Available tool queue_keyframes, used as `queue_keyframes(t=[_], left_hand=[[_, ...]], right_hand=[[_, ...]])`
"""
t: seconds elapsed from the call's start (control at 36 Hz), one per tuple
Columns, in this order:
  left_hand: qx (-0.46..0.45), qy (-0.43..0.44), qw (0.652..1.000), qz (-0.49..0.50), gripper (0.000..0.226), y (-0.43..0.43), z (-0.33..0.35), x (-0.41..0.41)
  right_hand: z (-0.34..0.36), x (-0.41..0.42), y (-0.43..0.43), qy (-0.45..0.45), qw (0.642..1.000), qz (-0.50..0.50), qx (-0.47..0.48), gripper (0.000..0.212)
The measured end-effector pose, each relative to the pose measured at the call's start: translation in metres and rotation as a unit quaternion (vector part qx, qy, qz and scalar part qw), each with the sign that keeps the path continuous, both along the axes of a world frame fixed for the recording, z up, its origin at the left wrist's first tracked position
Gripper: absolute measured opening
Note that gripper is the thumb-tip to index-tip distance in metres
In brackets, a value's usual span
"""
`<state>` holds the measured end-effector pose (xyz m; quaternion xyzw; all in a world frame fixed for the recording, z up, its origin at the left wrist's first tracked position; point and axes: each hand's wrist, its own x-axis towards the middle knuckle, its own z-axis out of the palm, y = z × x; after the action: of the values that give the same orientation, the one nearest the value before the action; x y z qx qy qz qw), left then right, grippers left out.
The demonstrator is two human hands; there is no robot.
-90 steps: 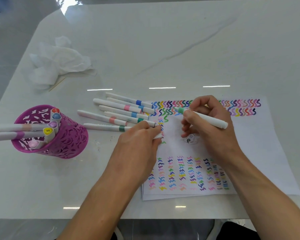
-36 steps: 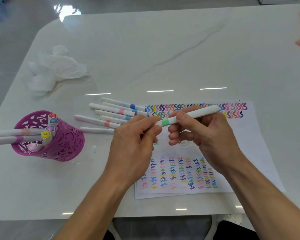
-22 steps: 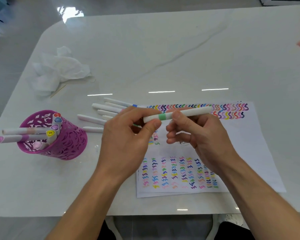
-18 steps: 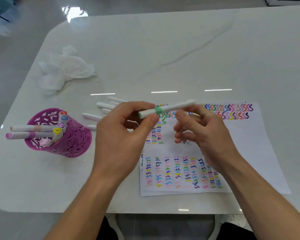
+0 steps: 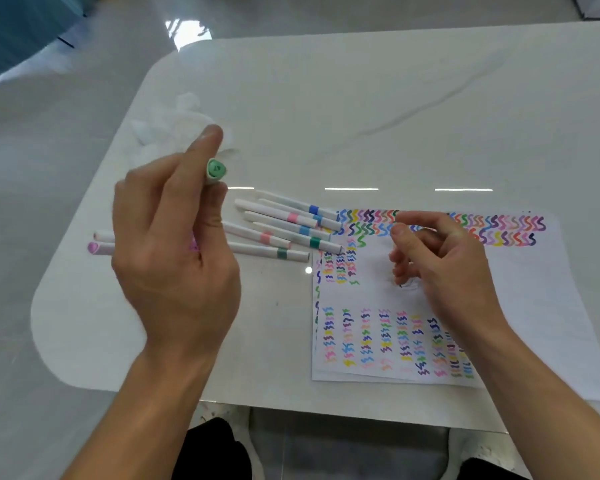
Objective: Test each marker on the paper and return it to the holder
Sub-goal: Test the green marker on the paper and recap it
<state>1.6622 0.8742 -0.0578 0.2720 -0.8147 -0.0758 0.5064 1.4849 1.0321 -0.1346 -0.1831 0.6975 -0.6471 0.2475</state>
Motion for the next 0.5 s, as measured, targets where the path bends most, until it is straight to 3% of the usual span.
queue_keyframes(t=[0.39, 0.5], left_hand=[[0.1, -0.081, 0.99, 0.055, 0.04, -0.015, -0.011, 0.013], [0.118, -0.104, 0.985, 0.077, 0.034, -0.017, -0.013, 0.014]], right_hand=[[-0.004, 0.002, -0.005, 0.008, 1.0, -0.014, 0.011, 0.012], [-0.005, 0.003, -0.006, 0.009, 1.0, -0.013, 0.011, 0.011]])
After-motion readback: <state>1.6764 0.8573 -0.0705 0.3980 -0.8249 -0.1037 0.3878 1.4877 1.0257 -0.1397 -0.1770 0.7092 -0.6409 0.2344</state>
